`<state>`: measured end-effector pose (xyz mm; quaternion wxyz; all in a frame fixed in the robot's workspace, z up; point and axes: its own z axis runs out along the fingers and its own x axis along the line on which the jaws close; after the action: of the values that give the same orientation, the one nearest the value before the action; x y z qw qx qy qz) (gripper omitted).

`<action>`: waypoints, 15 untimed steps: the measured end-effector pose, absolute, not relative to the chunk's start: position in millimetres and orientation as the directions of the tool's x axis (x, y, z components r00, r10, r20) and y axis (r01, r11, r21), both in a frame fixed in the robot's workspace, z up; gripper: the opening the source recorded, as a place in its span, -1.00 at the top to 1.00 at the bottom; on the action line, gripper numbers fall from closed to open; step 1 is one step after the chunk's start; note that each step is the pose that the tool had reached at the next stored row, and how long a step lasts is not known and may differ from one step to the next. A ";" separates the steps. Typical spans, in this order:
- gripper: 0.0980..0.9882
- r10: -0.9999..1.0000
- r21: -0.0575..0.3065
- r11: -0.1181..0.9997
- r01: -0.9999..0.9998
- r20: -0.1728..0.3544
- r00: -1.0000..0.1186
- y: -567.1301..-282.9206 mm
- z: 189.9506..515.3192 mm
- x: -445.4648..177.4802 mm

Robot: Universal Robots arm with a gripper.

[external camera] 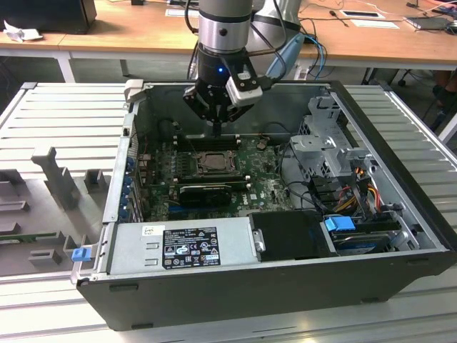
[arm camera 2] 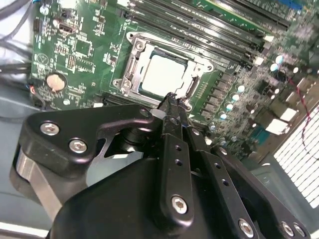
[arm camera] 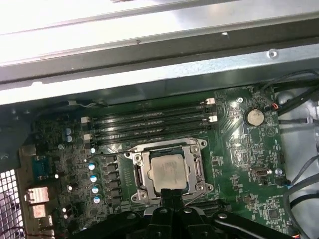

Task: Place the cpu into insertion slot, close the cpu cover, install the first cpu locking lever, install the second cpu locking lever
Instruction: 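Install the first cpu locking lever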

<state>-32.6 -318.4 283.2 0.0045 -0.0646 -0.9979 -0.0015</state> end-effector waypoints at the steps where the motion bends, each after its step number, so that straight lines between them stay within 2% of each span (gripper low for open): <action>1: 0.98 0.116 0.002 0.993 0.117 0.009 -0.993 -318.4 283.2 -32.6; 15: 0.98 -0.139 0.002 0.990 -0.139 0.009 -0.990 -318.4 282.4 -32.6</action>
<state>-32.6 -318.4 282.4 0.0046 0.0694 -0.9976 -0.0008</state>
